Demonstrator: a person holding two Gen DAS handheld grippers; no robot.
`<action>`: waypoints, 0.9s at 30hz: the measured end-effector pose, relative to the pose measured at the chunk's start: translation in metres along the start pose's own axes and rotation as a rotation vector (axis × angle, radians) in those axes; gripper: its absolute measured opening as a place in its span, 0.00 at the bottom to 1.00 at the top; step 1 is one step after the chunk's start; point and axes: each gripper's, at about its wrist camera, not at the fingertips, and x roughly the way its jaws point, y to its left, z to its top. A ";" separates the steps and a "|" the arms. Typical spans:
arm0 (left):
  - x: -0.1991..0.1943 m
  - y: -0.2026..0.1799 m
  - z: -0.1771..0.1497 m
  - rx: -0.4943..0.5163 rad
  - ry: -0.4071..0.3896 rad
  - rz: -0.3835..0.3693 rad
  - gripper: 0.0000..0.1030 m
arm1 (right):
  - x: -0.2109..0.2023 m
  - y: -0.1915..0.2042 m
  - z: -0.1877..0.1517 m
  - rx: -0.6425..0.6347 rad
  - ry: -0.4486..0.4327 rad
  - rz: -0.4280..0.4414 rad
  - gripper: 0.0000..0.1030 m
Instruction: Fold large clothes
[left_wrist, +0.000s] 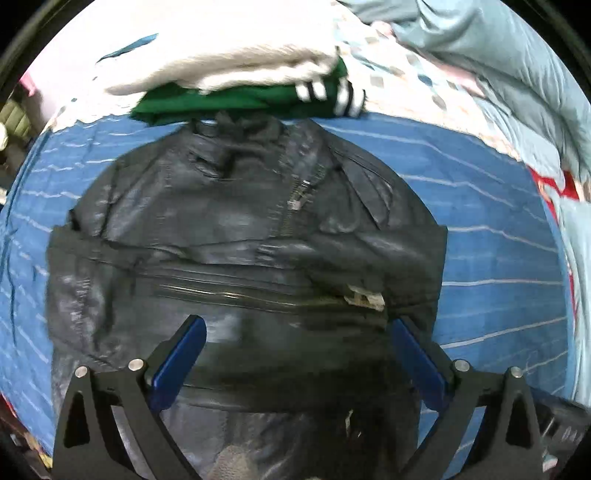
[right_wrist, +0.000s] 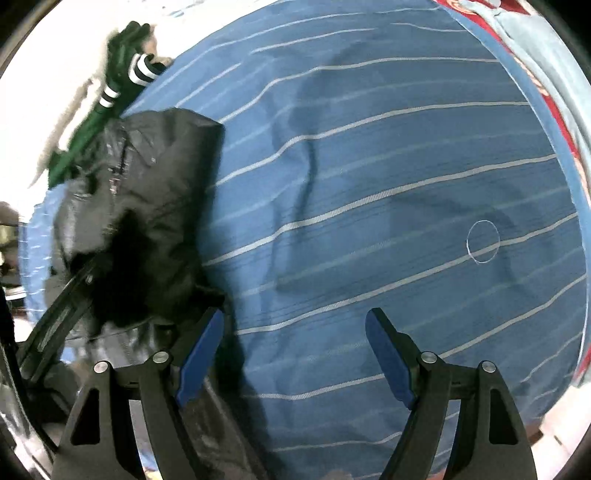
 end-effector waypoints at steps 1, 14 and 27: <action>-0.008 0.008 -0.002 -0.015 0.002 0.008 0.99 | -0.005 0.001 0.000 -0.004 0.000 0.005 0.79; -0.036 0.226 -0.038 -0.262 -0.006 0.447 0.99 | 0.012 0.112 0.032 -0.057 0.099 0.313 0.64; -0.035 0.270 -0.012 -0.367 -0.032 0.420 0.99 | 0.007 0.187 0.009 -0.175 -0.127 -0.060 0.17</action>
